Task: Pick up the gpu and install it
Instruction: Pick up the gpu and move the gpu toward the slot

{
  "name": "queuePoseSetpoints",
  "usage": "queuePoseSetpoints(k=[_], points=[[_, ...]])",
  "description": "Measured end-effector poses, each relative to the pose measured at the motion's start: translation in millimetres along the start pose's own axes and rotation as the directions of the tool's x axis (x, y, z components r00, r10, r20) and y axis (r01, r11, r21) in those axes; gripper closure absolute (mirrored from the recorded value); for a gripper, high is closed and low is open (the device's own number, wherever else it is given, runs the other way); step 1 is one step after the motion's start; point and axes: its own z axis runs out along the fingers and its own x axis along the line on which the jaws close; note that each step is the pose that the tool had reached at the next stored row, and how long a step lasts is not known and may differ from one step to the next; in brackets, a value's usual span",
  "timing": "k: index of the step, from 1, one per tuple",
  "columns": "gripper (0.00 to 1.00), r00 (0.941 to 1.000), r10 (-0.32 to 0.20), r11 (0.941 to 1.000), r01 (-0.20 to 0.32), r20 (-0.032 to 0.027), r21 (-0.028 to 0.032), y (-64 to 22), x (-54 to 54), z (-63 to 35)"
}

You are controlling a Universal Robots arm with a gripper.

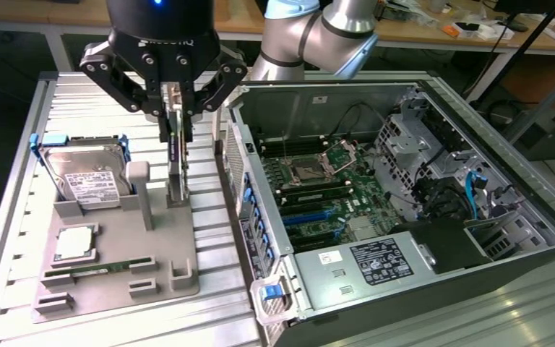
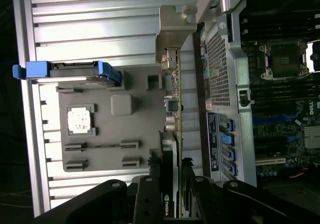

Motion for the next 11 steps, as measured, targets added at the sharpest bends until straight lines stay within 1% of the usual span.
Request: queuePoseSetpoints(k=[11], points=[[0.73, 1.0000, 0.000, 1.0000, 0.000, 0.0001, -0.0001, 0.9, -11.5, 0.4]])
